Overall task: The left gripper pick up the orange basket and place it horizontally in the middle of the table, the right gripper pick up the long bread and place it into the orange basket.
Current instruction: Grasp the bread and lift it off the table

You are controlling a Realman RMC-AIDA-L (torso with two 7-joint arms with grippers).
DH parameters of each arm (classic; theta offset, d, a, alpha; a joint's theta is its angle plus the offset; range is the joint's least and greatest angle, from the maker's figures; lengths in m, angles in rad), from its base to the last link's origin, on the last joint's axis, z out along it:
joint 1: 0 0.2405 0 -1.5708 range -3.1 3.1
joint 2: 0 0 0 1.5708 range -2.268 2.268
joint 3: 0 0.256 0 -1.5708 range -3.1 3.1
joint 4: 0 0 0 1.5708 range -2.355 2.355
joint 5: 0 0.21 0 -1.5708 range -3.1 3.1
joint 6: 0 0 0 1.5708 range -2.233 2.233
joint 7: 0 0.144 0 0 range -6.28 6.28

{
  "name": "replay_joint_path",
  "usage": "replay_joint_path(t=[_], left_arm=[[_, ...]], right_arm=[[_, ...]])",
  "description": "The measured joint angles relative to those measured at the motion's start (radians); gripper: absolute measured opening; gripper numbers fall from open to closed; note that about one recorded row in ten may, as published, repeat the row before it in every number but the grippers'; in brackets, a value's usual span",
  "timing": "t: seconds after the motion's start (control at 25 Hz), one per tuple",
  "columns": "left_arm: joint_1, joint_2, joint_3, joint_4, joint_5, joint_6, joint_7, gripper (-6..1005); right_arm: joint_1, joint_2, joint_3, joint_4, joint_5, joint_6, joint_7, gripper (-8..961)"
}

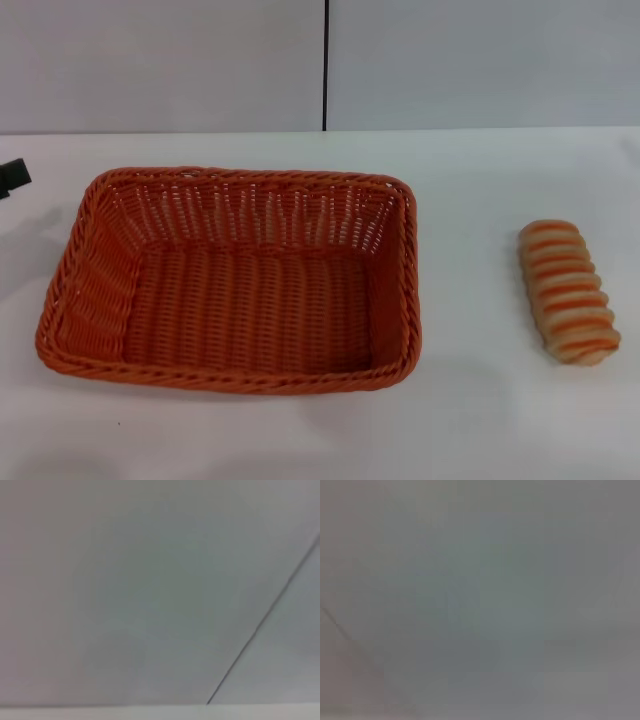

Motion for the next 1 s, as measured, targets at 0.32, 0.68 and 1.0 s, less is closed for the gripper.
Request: replay_joint_path(t=[0.32, 0.68, 1.0], left_arm=[[0.013, 0.001, -0.006, -0.194, -0.123, 0.018, 0.235, 792], [0.014, 0.001, -0.016, -0.215, -0.155, 0.05, 0.27, 791], [0.004, 0.0, -0.013, -0.229, -0.162, 0.064, 0.283, 790]], right_arm=[[0.2, -0.071, -0.044, 0.18, -0.385, -0.182, 0.121, 610], [0.255, -0.066, -0.213, 0.453, -0.414, -0.05, 0.096, 573], [0.262, -0.054, -0.292, 0.528, -0.417, 0.065, 0.082, 541]])
